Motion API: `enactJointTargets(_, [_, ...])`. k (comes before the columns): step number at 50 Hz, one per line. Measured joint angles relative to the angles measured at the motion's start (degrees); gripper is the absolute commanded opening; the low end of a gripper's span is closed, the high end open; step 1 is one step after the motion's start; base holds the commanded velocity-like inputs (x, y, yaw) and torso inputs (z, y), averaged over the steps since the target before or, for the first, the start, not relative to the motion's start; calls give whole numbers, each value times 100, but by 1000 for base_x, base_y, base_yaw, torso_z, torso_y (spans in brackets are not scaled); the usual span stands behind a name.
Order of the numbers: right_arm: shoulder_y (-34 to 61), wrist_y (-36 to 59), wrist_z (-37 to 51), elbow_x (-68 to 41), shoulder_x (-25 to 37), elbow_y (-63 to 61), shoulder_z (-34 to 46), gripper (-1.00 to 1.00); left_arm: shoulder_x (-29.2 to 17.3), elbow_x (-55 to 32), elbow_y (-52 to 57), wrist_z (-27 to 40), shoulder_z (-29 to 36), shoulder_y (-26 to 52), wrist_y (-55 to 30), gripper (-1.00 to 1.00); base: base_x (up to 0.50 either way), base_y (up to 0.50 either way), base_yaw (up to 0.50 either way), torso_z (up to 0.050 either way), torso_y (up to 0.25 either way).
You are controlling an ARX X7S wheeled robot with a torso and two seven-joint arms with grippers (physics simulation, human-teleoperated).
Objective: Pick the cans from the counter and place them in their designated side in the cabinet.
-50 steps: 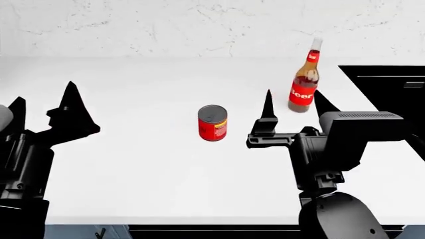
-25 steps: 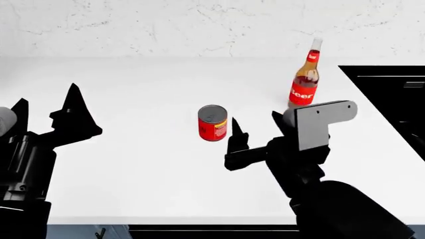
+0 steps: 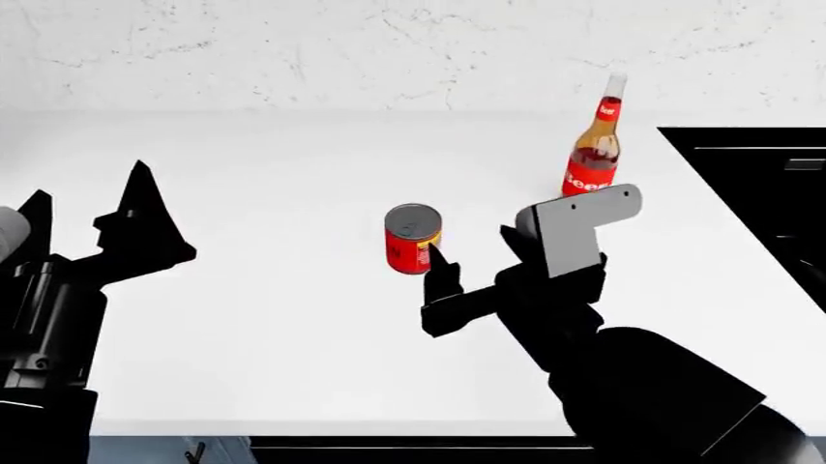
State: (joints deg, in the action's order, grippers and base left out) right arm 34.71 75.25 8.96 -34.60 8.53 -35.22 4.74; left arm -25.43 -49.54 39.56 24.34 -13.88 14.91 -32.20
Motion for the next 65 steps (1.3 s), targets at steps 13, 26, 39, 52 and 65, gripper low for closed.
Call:
enactJointTargets(13, [185, -281, -179, 65, 115, 500, 342, 100, -13, 22, -24, 6, 7, -15, 42, 100, 0, 0, 0, 0, 0])
enactJointTargets(26, [385, -574, -354, 168, 212, 1004, 645, 100, -25, 45, -60, 18, 21, -4, 77, 100, 0, 0, 0, 0, 0])
enactJointTargets(39, [560, -883, -507, 286, 266, 1478, 886, 100, -40, 65, -94, 29, 37, 3, 106, 100, 0, 0, 0, 0, 0])
enactJointTargets(52, [701, -1122, -643, 364, 291, 1880, 1080, 100, -55, 81, -142, 35, 52, 23, 134, 100, 0, 0, 0, 0, 0])
enactJointTargets(65, [785, -1212, -740, 331, 299, 2062, 1179, 100, -68, 87, -180, 35, 60, 25, 163, 100, 0, 0, 0, 0, 0])
